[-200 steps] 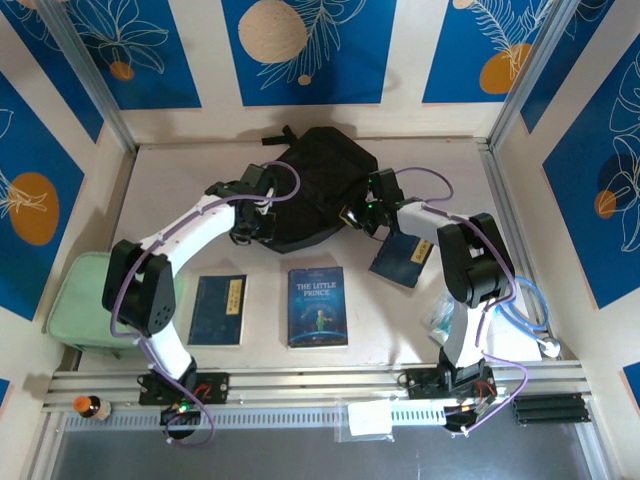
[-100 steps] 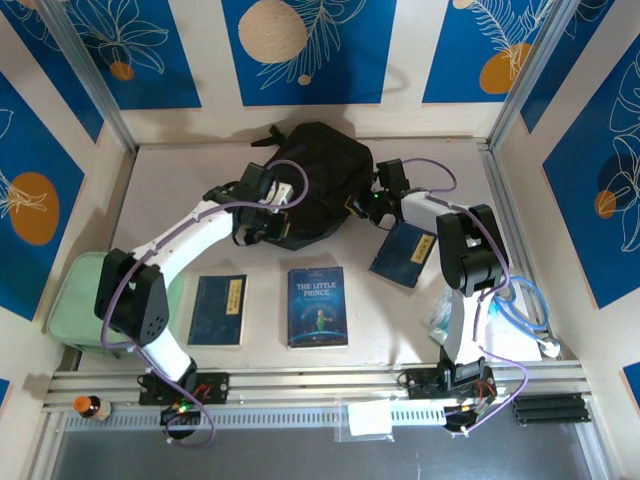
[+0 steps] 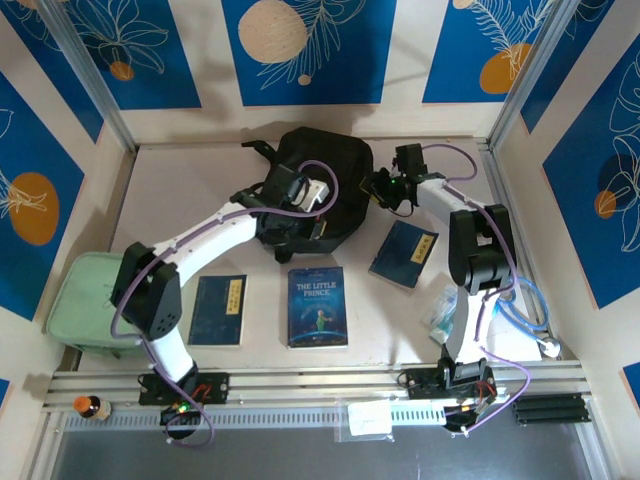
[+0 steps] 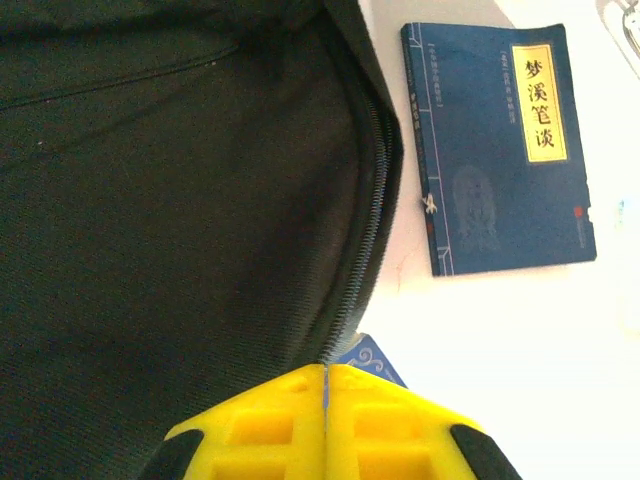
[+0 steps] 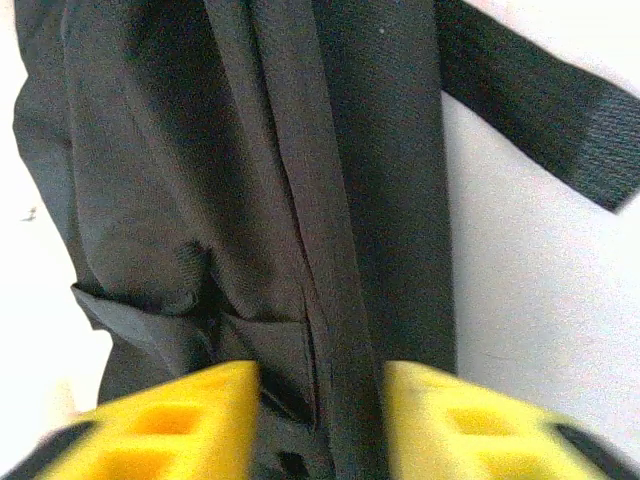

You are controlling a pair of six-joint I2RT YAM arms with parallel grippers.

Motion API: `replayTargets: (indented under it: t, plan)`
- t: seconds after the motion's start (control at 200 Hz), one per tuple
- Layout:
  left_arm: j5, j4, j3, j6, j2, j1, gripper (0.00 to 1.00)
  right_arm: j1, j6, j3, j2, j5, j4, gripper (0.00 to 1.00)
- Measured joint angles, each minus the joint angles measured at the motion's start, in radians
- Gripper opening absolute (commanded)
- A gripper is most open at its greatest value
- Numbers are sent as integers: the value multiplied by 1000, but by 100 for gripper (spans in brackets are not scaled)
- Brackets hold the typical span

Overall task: Pack the student bag
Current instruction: Unzip the student bag at the top-center of the table.

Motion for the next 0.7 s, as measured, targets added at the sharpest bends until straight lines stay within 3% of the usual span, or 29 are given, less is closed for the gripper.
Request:
replayTargets:
  t: [0.06, 0.205, 0.4, 0.525, 0.7]
  plan:
    - [0, 10, 6, -12, 27, -2, 0, -9, 13, -36, -37, 8, -20, 58]
    - [13, 14, 12, -26, 60, -4, 0, -11, 60, -195, -201, -12, -61, 60]
    - [38, 15, 65, -26, 89, -34, 0, 65, 208, -414, -425, -65, -61, 68]
    - [45, 22, 80, -26, 96, -69, 0, 119, 319, -481, -480, -76, -39, 74]
    - [49, 32, 88, -34, 98, -104, 0, 143, 461, -519, -488, -71, 4, 74]
